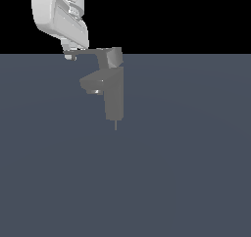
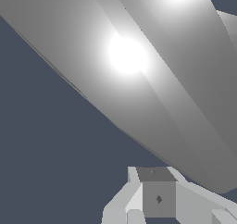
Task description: Turn on the faucet by rotating a designated handle.
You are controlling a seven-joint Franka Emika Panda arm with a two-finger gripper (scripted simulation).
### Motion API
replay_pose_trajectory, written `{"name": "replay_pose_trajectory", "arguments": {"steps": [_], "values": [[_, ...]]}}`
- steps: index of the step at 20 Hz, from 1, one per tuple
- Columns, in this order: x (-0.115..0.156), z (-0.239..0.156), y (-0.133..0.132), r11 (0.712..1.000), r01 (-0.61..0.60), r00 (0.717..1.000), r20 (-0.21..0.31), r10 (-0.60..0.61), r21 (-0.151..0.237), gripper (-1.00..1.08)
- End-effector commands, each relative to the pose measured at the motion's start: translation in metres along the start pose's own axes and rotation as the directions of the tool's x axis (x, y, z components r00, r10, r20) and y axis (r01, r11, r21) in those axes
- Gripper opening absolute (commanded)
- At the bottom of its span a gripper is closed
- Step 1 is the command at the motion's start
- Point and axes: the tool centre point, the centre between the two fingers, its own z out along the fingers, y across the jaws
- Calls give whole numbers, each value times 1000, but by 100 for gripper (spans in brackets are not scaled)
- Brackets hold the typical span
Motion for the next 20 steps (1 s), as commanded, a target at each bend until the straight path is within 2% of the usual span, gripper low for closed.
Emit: {"name": "replay_pose_trajectory", "arguments": {"steps": [1, 20], "values": [[8, -1, 6, 1000, -5, 1000, -2, 5, -2, -100], [42, -2, 48, 1000, -1, 1000, -2, 1, -1, -100]]}}
